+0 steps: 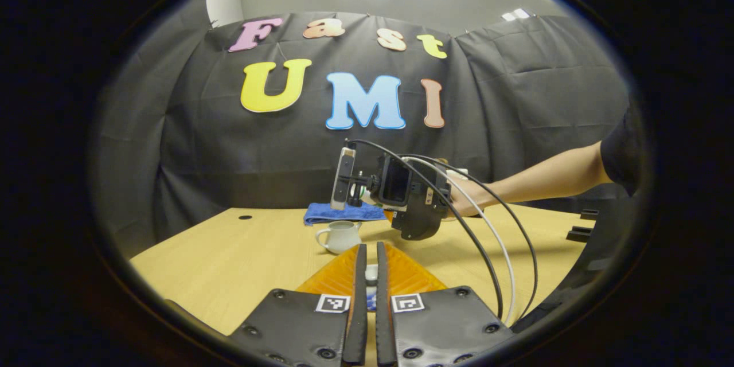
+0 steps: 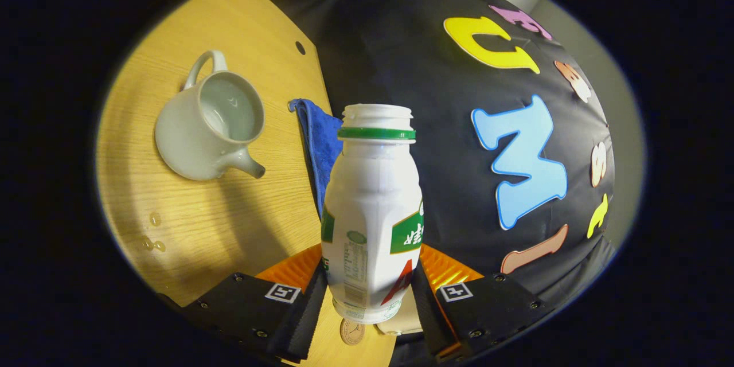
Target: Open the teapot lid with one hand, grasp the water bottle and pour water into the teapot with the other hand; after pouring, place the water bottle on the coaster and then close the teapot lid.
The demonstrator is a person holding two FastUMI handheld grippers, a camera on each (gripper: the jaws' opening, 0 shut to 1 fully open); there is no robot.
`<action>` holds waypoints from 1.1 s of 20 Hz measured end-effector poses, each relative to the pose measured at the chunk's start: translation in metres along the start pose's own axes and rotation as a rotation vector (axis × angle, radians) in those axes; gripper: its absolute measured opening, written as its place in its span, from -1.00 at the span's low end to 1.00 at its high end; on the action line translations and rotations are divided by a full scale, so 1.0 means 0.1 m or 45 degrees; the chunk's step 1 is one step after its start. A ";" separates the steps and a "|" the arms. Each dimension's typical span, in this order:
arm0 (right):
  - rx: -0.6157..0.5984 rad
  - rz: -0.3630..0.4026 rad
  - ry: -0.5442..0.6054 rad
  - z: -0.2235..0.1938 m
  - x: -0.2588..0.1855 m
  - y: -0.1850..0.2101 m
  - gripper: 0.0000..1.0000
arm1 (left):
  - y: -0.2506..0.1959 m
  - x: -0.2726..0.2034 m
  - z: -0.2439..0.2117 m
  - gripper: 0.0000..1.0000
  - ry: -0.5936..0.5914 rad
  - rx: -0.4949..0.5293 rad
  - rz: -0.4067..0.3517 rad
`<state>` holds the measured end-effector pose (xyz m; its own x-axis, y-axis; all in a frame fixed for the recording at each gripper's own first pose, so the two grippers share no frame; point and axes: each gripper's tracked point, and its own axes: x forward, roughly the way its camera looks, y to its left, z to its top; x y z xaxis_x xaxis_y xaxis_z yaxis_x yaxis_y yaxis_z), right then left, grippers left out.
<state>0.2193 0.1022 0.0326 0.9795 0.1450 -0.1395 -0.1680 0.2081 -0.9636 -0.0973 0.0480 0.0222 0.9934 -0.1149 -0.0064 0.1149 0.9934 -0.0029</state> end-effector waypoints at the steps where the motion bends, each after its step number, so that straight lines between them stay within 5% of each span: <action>1: -0.034 -0.002 -0.010 0.01 0.01 0.00 0.46 | 0.00 0.00 -0.01 -0.75 0.004 0.000 0.001; 22: -0.526 -0.168 -0.080 0.13 -0.07 -0.03 0.46 | -0.03 -0.01 -0.03 -0.67 0.018 0.035 0.000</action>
<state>0.2119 0.1137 0.0396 0.9789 0.2041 -0.0069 0.0292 -0.1734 -0.9844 -0.0983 0.0446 0.0192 0.9932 -0.1144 -0.0209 0.1149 0.9931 0.0244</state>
